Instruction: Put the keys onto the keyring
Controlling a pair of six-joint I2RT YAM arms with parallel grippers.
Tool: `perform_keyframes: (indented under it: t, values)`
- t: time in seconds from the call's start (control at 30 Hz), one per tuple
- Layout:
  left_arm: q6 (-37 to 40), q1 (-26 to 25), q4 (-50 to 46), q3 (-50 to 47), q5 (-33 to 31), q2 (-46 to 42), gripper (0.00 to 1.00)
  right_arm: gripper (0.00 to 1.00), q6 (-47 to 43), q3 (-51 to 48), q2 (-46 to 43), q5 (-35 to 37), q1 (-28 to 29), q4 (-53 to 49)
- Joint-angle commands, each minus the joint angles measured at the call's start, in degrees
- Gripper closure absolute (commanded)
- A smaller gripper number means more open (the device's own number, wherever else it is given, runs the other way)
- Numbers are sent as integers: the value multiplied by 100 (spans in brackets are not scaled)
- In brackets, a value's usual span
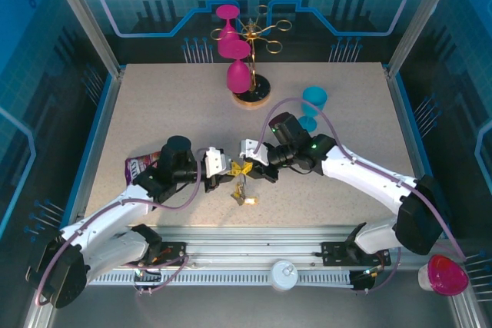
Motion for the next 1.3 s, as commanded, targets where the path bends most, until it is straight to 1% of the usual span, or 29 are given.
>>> perform_keyframes:
  t: [0.0, 0.1, 0.33, 0.43, 0.6, 0.8, 0.93, 1.0, 1.17, 1.27]
  values:
    - [92, -32, 159, -29, 49, -155, 100, 78, 437, -260, -329, -155, -153, 559]
    - [-12, -28, 477, -168, 59, -260, 100, 74, 707, -533, -472, -370, -265, 797]
    - [-117, -26, 761, -292, 128, -329, 100, 75, 879, -715, -497, -490, -275, 917]
    - [-117, -30, 759, -293, 128, -334, 100, 81, 888, -689, -463, -548, -276, 949]
    - [-124, -27, 801, -312, 128, -334, 100, 100, 923, -666, -413, -687, -329, 973]
    - [-251, -27, 1155, -402, 194, -331, 100, 100, 1020, -662, -158, -728, -345, 1012]
    - [-395, -30, 1464, -448, 276, -290, 100, 100, 1188, -627, 22, -888, -291, 1291]
    - [-450, -26, 1575, -466, 269, -290, 100, 97, 1268, -636, 35, -880, -262, 1413]
    - [-539, -33, 1690, -536, 260, -281, 100, 80, 1349, -890, -282, -621, -293, 1756]
    - [-653, -31, 1773, -553, 255, -264, 100, 74, 1263, -1174, -533, -468, -328, 1974]
